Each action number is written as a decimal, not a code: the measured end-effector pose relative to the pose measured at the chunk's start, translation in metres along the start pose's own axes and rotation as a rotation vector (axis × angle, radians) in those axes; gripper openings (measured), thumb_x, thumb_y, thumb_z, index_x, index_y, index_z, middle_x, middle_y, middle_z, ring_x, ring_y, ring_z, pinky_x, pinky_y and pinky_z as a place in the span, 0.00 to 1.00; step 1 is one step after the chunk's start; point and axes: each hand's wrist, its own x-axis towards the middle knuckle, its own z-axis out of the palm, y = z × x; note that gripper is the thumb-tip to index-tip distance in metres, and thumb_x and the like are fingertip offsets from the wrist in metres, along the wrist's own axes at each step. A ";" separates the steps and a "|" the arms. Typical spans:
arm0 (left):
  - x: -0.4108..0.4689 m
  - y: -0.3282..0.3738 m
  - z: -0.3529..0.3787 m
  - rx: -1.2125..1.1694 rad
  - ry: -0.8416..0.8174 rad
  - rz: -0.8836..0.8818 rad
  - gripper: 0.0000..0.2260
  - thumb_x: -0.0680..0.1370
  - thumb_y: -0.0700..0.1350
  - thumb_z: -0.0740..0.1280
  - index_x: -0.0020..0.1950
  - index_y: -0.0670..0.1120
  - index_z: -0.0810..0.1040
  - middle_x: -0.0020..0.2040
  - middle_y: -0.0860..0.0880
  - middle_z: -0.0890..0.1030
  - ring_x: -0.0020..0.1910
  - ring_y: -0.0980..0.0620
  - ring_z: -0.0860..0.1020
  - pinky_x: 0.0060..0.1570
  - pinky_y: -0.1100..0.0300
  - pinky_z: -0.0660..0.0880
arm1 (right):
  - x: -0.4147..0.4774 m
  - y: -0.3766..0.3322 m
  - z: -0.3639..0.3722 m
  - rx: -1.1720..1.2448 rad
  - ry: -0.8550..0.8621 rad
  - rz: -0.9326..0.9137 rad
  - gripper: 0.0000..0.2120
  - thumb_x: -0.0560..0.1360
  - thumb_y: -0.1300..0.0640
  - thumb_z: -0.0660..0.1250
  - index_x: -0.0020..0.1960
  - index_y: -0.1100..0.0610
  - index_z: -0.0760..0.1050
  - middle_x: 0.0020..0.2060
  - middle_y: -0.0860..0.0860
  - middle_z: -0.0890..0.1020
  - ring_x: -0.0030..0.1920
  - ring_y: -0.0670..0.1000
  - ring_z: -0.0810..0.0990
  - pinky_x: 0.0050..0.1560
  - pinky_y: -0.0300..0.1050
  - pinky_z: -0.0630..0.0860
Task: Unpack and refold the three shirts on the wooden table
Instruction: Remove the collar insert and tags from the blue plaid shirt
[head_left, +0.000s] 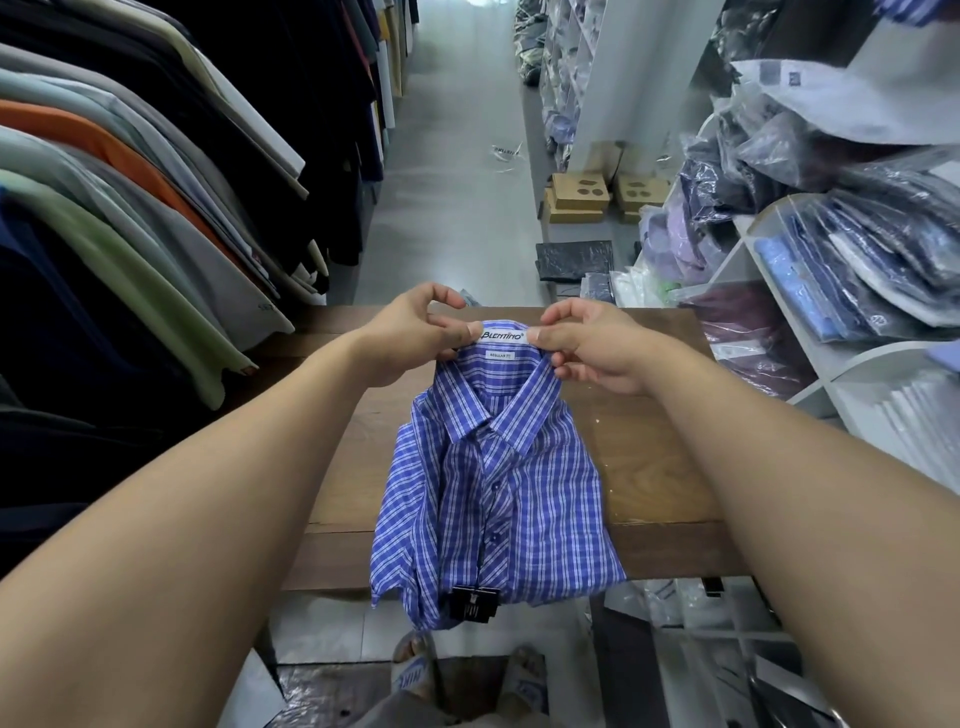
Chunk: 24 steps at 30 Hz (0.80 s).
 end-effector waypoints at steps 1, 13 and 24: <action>-0.001 0.001 0.000 -0.014 -0.003 0.005 0.16 0.76 0.44 0.75 0.59 0.48 0.72 0.40 0.51 0.84 0.42 0.55 0.82 0.49 0.59 0.79 | -0.001 0.000 0.000 0.011 -0.012 -0.002 0.11 0.76 0.63 0.73 0.53 0.56 0.74 0.36 0.51 0.79 0.30 0.45 0.73 0.32 0.39 0.76; -0.026 0.038 -0.006 -0.082 0.061 0.143 0.18 0.78 0.46 0.74 0.60 0.51 0.66 0.50 0.44 0.87 0.51 0.49 0.82 0.56 0.52 0.77 | -0.023 -0.031 0.000 0.138 -0.048 -0.211 0.11 0.76 0.63 0.73 0.52 0.53 0.72 0.33 0.50 0.76 0.29 0.45 0.70 0.29 0.38 0.73; -0.103 0.119 -0.008 0.006 0.217 0.273 0.23 0.73 0.45 0.77 0.63 0.45 0.70 0.45 0.45 0.87 0.32 0.60 0.80 0.32 0.69 0.75 | -0.088 -0.084 0.001 0.190 -0.098 -0.417 0.22 0.63 0.59 0.76 0.53 0.54 0.71 0.30 0.50 0.77 0.25 0.44 0.72 0.26 0.38 0.74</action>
